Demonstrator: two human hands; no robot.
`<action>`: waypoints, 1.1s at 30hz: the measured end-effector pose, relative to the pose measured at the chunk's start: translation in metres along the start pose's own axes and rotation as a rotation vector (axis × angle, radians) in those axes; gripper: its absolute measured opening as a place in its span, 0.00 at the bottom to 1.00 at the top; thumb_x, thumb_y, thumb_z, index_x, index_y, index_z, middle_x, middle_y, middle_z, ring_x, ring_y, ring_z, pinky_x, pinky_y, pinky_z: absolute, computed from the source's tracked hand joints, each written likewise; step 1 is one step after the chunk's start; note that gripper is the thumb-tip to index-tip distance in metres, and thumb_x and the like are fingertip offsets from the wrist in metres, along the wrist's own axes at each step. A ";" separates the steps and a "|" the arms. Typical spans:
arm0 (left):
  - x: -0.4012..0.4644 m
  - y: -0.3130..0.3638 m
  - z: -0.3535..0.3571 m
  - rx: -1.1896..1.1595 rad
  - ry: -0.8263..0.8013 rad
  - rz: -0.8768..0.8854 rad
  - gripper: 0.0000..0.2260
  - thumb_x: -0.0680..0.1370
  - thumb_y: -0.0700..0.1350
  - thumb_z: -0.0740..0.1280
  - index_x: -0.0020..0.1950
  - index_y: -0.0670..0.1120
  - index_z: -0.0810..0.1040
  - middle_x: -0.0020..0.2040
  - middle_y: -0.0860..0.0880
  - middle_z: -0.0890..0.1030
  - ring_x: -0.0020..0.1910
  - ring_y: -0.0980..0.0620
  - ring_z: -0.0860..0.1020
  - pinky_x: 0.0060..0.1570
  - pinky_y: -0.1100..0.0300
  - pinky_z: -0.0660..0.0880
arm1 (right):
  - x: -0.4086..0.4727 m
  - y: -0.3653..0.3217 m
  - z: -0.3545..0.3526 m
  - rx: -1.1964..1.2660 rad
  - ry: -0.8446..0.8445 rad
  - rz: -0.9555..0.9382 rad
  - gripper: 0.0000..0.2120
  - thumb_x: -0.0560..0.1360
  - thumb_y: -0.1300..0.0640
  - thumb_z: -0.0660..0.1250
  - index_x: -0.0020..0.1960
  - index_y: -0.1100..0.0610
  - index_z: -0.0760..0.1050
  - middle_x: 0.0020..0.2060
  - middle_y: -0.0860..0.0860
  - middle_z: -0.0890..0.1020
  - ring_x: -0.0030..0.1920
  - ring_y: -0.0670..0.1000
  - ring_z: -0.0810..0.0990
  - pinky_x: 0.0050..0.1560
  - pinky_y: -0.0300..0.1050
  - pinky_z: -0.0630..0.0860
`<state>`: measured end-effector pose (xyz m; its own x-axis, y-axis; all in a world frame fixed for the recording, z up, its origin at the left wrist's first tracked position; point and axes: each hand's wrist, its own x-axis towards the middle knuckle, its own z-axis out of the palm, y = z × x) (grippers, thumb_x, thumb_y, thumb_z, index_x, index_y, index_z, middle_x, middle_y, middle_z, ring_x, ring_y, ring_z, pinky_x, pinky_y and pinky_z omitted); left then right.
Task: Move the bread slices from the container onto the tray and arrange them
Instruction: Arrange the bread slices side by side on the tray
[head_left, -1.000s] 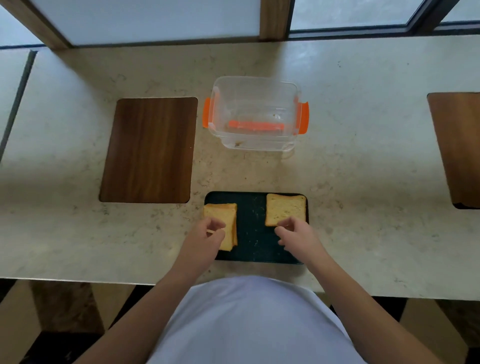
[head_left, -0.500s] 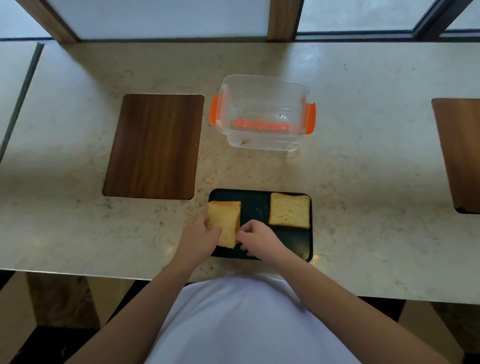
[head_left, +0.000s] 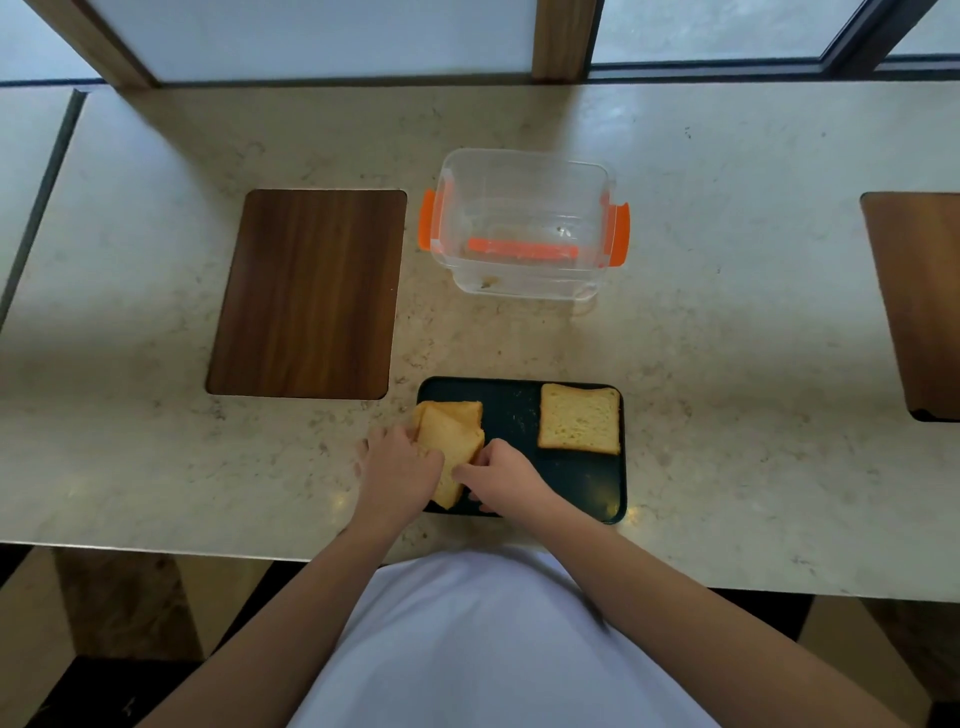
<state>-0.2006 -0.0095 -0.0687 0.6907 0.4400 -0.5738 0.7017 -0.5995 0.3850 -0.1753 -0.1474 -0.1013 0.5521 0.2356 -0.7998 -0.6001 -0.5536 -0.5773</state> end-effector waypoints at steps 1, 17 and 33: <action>0.000 0.002 0.000 -0.030 -0.002 0.016 0.21 0.74 0.47 0.64 0.66 0.44 0.73 0.63 0.44 0.73 0.64 0.43 0.66 0.66 0.42 0.64 | -0.002 0.000 -0.002 0.031 -0.002 0.000 0.10 0.72 0.50 0.70 0.45 0.52 0.70 0.42 0.50 0.80 0.42 0.49 0.82 0.34 0.41 0.77; -0.015 0.058 0.046 0.126 -0.291 0.475 0.20 0.77 0.53 0.62 0.68 0.49 0.72 0.62 0.49 0.75 0.55 0.54 0.75 0.53 0.56 0.75 | -0.060 0.077 -0.092 0.404 0.151 0.103 0.10 0.79 0.54 0.65 0.57 0.57 0.78 0.48 0.57 0.85 0.45 0.55 0.86 0.45 0.49 0.77; -0.021 0.046 0.080 -0.411 -0.470 -0.107 0.22 0.75 0.41 0.71 0.68 0.42 0.70 0.55 0.43 0.79 0.49 0.48 0.81 0.45 0.57 0.81 | -0.073 0.100 -0.085 0.467 0.234 0.193 0.11 0.79 0.54 0.66 0.55 0.60 0.79 0.46 0.57 0.85 0.45 0.54 0.85 0.46 0.51 0.81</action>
<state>-0.1964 -0.1000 -0.0968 0.5284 0.0863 -0.8446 0.8367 -0.2217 0.5008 -0.2260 -0.2881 -0.0869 0.4886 -0.0479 -0.8712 -0.8665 -0.1441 -0.4780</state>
